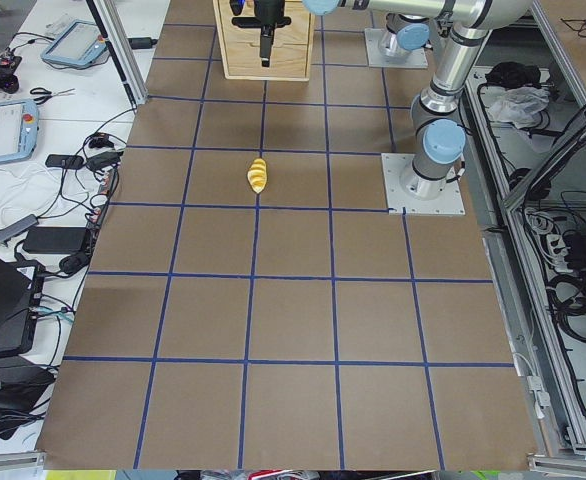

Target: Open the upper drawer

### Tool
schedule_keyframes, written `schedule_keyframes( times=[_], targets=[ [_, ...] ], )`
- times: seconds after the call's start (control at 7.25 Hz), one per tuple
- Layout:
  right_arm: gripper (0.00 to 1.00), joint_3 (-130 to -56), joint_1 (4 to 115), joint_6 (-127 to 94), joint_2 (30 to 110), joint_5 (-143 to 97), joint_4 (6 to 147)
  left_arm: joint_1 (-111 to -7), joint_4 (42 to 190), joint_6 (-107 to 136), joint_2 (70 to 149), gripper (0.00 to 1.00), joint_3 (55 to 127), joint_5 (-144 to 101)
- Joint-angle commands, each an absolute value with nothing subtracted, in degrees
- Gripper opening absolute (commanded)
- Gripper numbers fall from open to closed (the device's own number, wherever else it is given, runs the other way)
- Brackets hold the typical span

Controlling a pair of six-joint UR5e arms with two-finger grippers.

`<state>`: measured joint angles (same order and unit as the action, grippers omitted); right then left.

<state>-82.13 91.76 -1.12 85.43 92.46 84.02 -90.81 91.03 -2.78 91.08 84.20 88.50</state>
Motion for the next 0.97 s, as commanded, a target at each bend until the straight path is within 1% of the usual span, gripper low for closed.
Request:
schedule_keyframes(
  times=[0.0,0.28,0.41,0.55,0.83],
  targets=[
    [1.0,-82.09,91.76,-1.14,85.43,92.46,84.02,-90.79,94.03,-2.46,91.31,1.0,83.5,90.51],
    [1.0,-82.09,91.76,-1.14,85.43,92.46,84.02,-91.05,91.6,2.53,93.68,1.0,83.93,85.47],
    [1.0,-82.09,91.76,-1.14,85.43,92.46,84.02,-91.32,86.36,4.03,95.52,1.0,84.11,80.21],
    [1.0,-82.09,91.76,-1.14,85.43,92.46,84.02,-93.06,85.35,6.31,97.28,1.0,84.2,77.29],
    [1.0,-82.18,91.76,-1.05,85.43,92.46,84.02,-97.8,76.25,15.05,101.4,1.0,84.2,72.99]
  ],
)
